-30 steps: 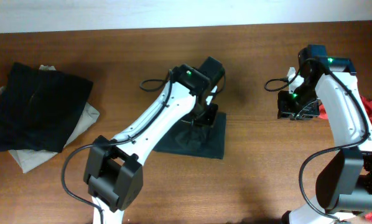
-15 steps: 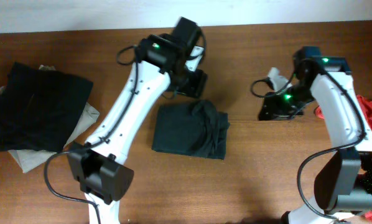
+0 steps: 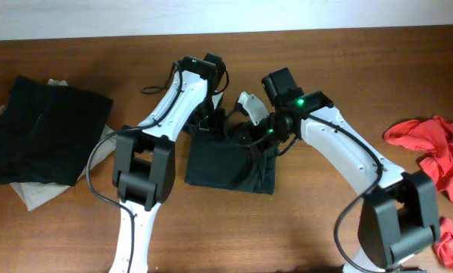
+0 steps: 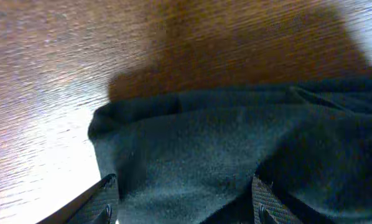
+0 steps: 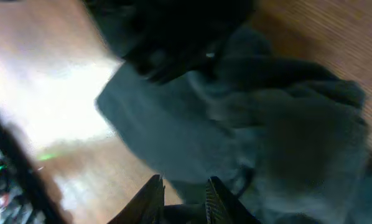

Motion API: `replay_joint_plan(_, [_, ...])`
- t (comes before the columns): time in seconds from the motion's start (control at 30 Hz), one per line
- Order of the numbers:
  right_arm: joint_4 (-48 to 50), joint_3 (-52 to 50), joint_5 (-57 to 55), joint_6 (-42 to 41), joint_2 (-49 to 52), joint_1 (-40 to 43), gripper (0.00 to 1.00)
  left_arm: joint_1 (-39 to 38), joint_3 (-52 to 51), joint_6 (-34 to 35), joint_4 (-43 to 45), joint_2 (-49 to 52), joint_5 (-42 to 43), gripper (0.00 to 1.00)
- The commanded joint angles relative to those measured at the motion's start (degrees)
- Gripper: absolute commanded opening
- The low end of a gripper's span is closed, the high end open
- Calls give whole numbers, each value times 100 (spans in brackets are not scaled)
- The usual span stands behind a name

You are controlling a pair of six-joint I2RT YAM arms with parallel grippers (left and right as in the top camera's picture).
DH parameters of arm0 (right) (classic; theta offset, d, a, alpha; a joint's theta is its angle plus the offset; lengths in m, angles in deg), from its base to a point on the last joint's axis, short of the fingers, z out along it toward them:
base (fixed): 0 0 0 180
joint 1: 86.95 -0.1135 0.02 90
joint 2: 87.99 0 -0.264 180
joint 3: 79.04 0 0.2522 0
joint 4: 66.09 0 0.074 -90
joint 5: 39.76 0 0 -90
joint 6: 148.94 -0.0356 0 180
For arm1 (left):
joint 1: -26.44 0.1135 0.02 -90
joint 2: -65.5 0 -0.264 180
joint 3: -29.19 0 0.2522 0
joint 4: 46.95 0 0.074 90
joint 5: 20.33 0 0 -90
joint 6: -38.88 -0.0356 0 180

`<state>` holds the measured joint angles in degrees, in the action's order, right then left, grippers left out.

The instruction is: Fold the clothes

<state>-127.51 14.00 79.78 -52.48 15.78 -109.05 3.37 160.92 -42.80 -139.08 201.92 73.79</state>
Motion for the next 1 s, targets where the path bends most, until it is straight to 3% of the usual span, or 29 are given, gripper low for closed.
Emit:
replay_joint_plan(0.0, [175,-87,-1003,-146,514,9,27,15,-9,-111,-11,184,-31,67])
replay_joint_plan(0.07, [247,-87,-2111,-678,807,118,27,9,-9,-111,-11,245,-31,68])
replay_joint_plan(0.13, [-120,-85,-3342,-1829,874,501,19,-2,-9,-111,-13,260,-31,68])
replay_joint_plan(0.23, [-450,-85,-3405,-2046,472,1285,20,-2,-9,-111,-11,260,-33,68])
replay_joint_plan(0.33, [-813,-85,-2304,-1235,2,1576,23,-2,-9,-111,-15,260,-31,68])
replay_joint_plan(0.4, [-1237,-85,-599,-192,-192,1414,24,-2,-9,-111,-15,260,-31,68])
replay_joint_plan(0.47, [-1399,-122,616,170,-203,1060,24,-2,-9,-111,-15,260,-33,68])
replay_joint_plan(0.57, [-1174,-269,671,79,-203,590,24,-2,-9,-111,-13,260,-33,68])
replay_joint_plan(0.7, [-59,-1040,675,-553,-199,57,27,-2,-9,-111,-13,260,-33,68])
replay_joint_plan(0.8, [354,-1537,616,-568,-186,-42,29,-2,-9,-111,-13,260,-31,68])
replay_joint_plan(0.9, [269,-1792,-793,-586,-177,-33,29,-2,-9,-111,-33,260,-31,68])
replay_joint_plan(0.97, [-367,-1821,-3254,-2157,-179,111,26,-2,-9,-111,-76,260,-31,68])
